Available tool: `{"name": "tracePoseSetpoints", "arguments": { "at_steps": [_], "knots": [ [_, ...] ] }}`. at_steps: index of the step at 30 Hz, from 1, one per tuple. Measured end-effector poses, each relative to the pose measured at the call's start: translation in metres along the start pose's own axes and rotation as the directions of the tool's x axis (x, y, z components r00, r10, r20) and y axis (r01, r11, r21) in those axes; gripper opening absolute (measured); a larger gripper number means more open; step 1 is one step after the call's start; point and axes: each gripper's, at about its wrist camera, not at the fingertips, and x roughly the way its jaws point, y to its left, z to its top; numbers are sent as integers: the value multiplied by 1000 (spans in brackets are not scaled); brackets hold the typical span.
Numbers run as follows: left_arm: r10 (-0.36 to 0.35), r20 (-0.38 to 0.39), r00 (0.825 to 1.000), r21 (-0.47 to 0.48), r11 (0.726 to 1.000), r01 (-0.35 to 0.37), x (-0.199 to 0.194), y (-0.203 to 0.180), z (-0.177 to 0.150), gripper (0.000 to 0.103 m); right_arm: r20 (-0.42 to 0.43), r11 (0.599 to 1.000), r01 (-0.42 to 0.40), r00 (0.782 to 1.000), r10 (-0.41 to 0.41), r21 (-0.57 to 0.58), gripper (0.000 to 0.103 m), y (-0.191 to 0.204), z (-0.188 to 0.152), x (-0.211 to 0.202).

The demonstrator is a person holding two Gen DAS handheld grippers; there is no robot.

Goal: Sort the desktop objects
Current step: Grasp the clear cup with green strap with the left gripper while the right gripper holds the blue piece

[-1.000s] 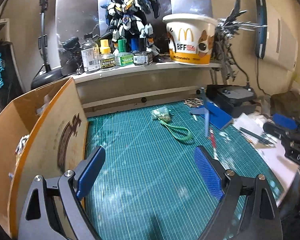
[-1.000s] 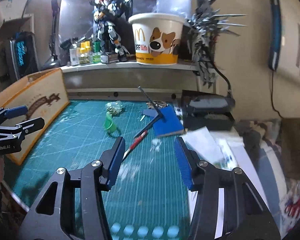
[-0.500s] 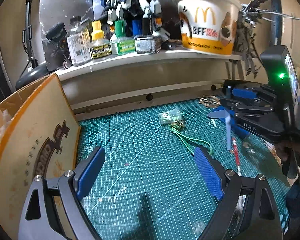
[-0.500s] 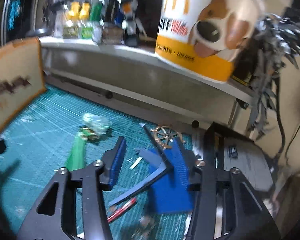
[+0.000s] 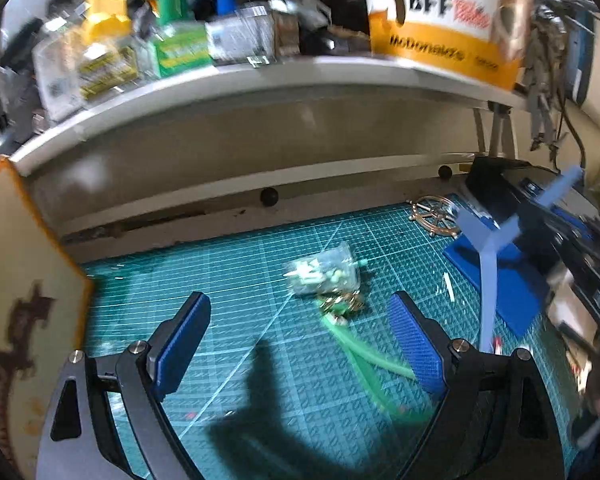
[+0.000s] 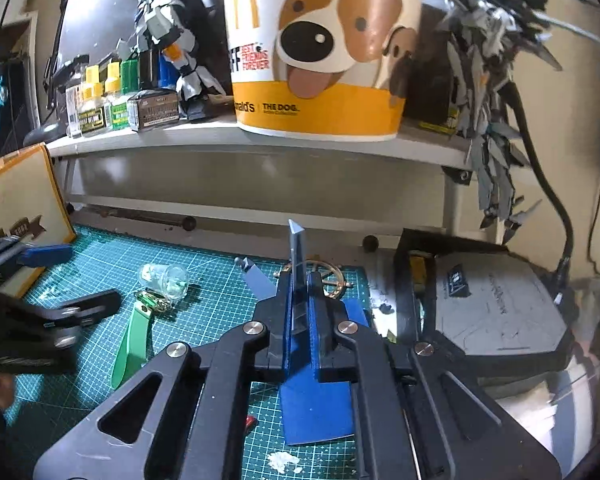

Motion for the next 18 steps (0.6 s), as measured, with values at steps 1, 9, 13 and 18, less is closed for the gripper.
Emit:
{"name": "tracePoseSetpoints", "arguments": {
  "at_steps": [1,9,13,18],
  "knots": [
    [1,-11,1000,-7,1000,-1,7,-1,1,91,2,1000,-4,1000,4,5,7,-1,-2,-1],
    [-13,-82,997,-58,998,8,42,-8,5,91,-2,998,-56,998,56,34,7,-6,1,-8],
    [-38,-79,996,-91,995,31,42,-3,6,79,-7,997,-66,998,66,40,7,-6,-2,-9],
    [-70,-67,995,-131,990,61,40,4,8,51,-10,995,-82,997,82,59,7,-9,-4,-9]
  ]
}}
